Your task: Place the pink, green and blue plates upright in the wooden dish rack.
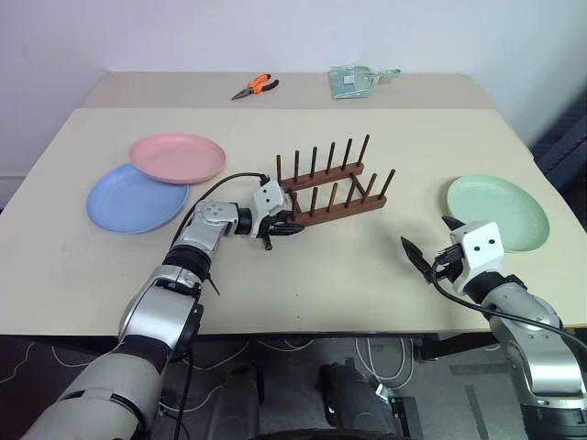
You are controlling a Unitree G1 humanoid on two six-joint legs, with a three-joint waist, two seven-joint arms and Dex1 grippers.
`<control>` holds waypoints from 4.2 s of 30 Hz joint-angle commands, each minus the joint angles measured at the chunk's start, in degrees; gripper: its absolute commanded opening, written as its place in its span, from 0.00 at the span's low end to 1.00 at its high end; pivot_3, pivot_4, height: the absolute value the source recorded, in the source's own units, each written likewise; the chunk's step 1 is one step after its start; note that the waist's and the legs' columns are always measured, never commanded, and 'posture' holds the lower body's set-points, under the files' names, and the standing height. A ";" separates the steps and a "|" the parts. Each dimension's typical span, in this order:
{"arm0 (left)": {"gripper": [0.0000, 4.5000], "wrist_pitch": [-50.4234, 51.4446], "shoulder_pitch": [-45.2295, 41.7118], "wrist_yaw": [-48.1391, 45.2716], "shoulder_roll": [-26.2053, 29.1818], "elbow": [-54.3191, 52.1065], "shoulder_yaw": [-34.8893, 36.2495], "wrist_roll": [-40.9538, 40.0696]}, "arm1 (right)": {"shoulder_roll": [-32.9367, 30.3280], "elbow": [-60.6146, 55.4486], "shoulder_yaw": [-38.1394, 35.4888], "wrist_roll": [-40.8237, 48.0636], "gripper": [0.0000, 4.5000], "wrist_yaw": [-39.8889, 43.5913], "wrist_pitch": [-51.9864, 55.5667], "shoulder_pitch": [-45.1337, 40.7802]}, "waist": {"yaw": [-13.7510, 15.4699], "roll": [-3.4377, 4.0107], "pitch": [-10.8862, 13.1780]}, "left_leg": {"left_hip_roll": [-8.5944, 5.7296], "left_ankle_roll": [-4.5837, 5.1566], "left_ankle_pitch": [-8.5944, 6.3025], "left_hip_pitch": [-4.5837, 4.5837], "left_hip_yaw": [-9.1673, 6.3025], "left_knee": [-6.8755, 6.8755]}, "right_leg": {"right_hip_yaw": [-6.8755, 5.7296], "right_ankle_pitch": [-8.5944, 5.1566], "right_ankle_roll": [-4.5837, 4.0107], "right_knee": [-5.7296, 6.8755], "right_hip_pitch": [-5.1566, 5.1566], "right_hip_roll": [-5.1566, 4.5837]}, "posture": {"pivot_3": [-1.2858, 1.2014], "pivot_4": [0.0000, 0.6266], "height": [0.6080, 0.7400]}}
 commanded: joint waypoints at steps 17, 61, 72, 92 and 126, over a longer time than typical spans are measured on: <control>0.84 20.68 20.97 -7.91 16.28 -37.92 0.78 -2.53 | -5.81 -7.03 -3.55 3.16 0.81 9.04 2.63 8.10 | -1.05 0.10 -0.06 | 0.07 0.04 -0.02 0.13 0.00 -0.03 | 0.02 -0.02 -0.03 0.09 0.04 0.03 | 0.52 0.24 0.94; 1.00 29.68 22.78 21.23 9.75 -49.14 22.68 -21.86 | -1.07 -3.94 12.07 -5.07 1.00 6.59 6.01 -5.26 | -0.96 0.08 -0.30 | 0.09 0.32 -0.20 0.02 -0.12 0.31 | -0.07 -0.06 -0.09 0.11 0.11 0.03 | 0.52 0.24 0.94; 1.00 41.52 16.24 60.30 5.19 -44.35 46.19 -29.80 | -0.84 -2.19 13.84 -4.99 1.00 8.01 5.28 -7.90 | 0.41 -0.19 -0.18 | 0.04 0.36 -0.23 0.05 -0.13 0.28 | -0.09 0.03 0.24 0.11 0.15 0.04 | 0.52 0.24 0.94; 0.00 43.16 3.42 53.65 6.04 -27.29 44.99 -35.29 | -3.97 -7.11 9.57 -5.62 1.00 7.42 5.36 -6.50 | 0.05 -0.42 -0.10 | -0.03 0.33 -0.23 -0.01 -0.19 0.34 | -0.18 0.01 0.17 0.06 0.19 -0.02 | 0.52 0.24 0.94; 0.93 48.42 0.97 52.38 -5.80 -60.41 21.26 -30.58 | -10.36 5.60 22.78 -49.74 0.00 -2.17 -15.93 -32.87 | 0.16 -0.43 0.07 | -0.07 0.27 -0.20 -0.08 -0.17 0.30 | -0.12 -0.07 0.05 -0.02 0.12 -0.04 | 0.52 0.24 0.94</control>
